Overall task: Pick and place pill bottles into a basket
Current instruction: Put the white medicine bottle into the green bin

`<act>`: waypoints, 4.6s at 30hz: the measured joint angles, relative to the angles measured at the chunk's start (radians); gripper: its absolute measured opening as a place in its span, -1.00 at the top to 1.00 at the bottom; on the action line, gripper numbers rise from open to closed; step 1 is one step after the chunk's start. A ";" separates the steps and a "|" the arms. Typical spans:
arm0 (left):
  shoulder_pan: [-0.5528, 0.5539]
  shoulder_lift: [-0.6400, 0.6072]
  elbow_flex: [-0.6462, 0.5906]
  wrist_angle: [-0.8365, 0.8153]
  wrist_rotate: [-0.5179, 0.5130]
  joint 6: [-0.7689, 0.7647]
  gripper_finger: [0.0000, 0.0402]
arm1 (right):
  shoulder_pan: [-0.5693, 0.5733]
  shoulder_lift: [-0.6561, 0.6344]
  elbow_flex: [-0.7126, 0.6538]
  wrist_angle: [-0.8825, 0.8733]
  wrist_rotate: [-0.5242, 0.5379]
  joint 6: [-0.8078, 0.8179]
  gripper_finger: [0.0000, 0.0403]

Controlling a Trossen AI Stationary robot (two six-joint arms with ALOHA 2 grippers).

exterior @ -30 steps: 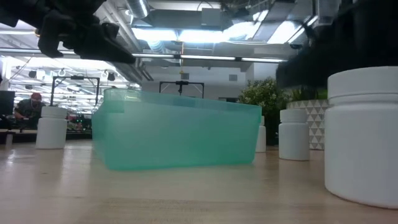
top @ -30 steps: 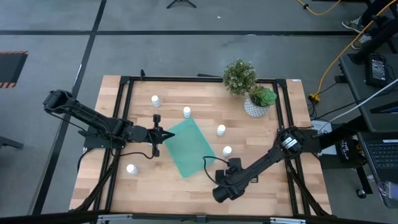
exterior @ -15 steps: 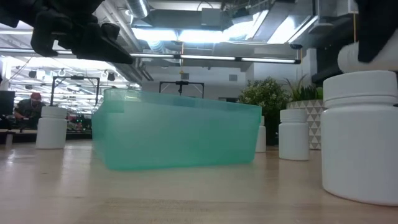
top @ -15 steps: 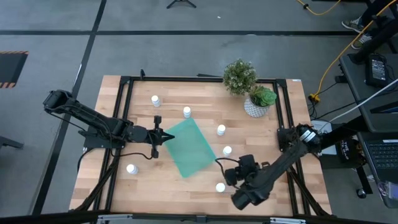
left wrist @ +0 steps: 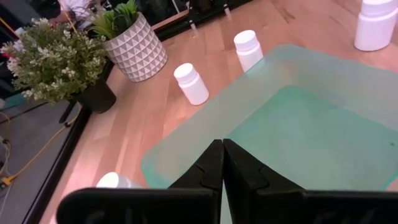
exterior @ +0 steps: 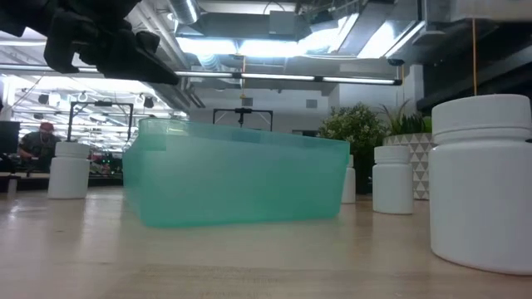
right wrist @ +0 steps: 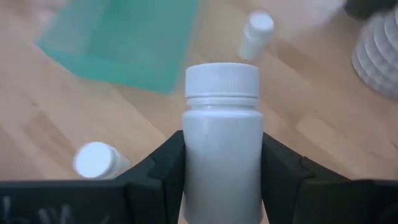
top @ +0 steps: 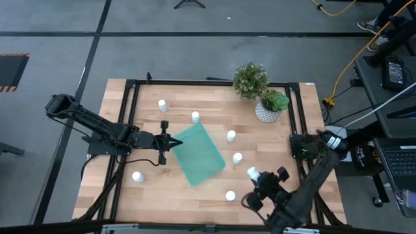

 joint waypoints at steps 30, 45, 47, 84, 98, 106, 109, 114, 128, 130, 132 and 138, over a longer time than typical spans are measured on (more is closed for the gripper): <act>0.000 0.000 0.000 0.211 0.003 0.002 0.97 | -0.196 -0.264 0.001 0.495 -0.050 -1.078 0.24; 0.000 0.000 0.000 0.227 0.028 0.001 0.97 | -0.506 -0.259 -0.053 0.870 -0.503 -1.670 0.26; 0.000 0.000 0.000 0.227 0.030 0.002 0.97 | -0.534 -0.261 -0.098 0.927 -0.534 -1.703 0.26; 0.001 0.004 0.000 0.489 0.028 -0.063 -0.10 | -0.960 -0.556 -1.227 2.532 -1.038 -2.034 0.26; 0.093 0.367 0.122 0.676 0.120 -0.145 -0.16 | -0.897 -0.540 -1.191 2.496 -1.017 -1.967 0.26; 0.129 0.526 0.283 0.665 0.147 -0.091 -0.16 | -0.889 -0.443 -1.191 2.573 -1.016 -1.970 0.26; 0.138 0.556 0.324 0.671 0.216 -0.093 -0.16 | -0.889 -0.409 -1.190 2.618 -1.015 -1.993 0.26; 0.142 0.581 0.366 0.663 0.244 -0.103 -0.16 | -0.889 -0.370 -1.152 2.631 -1.040 -2.040 0.26; 0.128 0.575 0.373 0.630 0.252 -0.104 -0.16 | -0.934 -0.359 -1.130 2.626 -1.129 -2.069 0.28; 0.122 0.575 0.373 0.625 0.250 -0.102 -0.16 | -0.941 -0.359 -1.130 2.627 -1.140 -2.068 0.28; 0.117 0.573 0.373 0.613 0.247 -0.100 -0.16 | -0.944 -0.360 -1.129 2.637 -1.140 -2.065 0.28; 0.119 0.571 0.370 0.576 0.237 -0.115 -0.16 | -0.945 -0.362 -1.125 2.649 -1.139 -2.062 0.29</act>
